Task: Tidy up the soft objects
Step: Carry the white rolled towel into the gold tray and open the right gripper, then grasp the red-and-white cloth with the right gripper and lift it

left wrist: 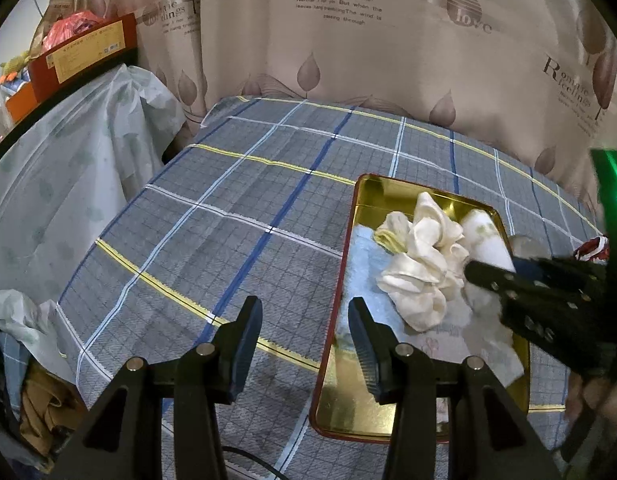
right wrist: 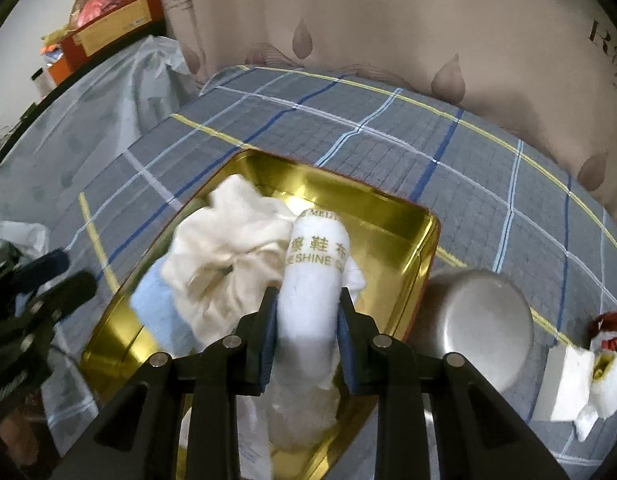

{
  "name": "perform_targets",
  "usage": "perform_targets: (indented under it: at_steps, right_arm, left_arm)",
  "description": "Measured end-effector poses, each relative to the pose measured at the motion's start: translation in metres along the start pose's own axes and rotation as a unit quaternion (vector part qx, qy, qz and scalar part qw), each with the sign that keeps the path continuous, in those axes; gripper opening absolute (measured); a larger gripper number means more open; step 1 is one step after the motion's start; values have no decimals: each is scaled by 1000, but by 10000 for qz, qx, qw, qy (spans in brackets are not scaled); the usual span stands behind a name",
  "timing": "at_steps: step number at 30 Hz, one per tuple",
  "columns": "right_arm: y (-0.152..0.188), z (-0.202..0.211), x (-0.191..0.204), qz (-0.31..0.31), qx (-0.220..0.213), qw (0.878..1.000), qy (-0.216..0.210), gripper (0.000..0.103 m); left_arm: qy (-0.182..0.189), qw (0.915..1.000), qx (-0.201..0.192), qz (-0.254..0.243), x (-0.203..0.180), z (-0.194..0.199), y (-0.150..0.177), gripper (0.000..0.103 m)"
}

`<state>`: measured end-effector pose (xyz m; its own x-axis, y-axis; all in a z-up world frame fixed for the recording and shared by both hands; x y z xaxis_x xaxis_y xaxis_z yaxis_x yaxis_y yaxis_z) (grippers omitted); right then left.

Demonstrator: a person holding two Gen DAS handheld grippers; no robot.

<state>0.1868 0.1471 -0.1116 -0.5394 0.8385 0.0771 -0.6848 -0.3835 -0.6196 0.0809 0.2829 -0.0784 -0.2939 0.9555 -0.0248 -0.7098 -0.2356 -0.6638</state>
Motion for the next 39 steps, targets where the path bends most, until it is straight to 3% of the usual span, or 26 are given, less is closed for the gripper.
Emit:
perform_targets:
  at_steps: [6,9,11,13,21,27,32,35,39]
  right_arm:
    - [-7,-15,-2,-31,50,10000,-15,28]
    - [-7,-13,-1,-31,-22,10000,-61,36]
    - [-6,-6,-2,-53,-69,9999,-94,49]
    - [-6,2,-4,-107,-150,9997,-155,56]
    - [-8,50,-33,-338,-505,9981,-137,69]
    - [-1,86,-97,-708,-708,9944,335,71]
    - [18,111,-175,-1312,-788,9841,906,79]
    - [30,122,-220,-1534,-741,9752,1410,89]
    - [42,121,-260,-1633,-481,9689,1796,92]
  left_arm:
    - [14,10000,41,53,1,-3,1,46]
    - [9,10000,37,61,2,-3,2,46]
    - [23,10000,36,75,2,-3,2,46]
    - [24,10000,37,63,2,-3,3,46]
    - [19,10000,36,16,0,-2,5,46]
    - [2,10000,40,-41,-4,-2,5,46]
    - [-5,10000,56,-52,-5,-2,7,46]
    - [-1,10000,63,-64,-5,-3,7,46]
    - [-17,9999,91,-80,-6,-4,8,46]
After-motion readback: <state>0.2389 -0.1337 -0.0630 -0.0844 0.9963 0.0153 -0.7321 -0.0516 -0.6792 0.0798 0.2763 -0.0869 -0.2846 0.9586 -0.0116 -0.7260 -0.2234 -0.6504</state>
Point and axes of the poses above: each gripper's, at about its wrist camera, not at the fingertips, and z roughly against the way its jaws point, x to its left, y to its underside, the point moved 7 cm from there along -z, roughly the way its jaws point, and after that the axes turned 5 degrees about -x, right-handed, at the moved point
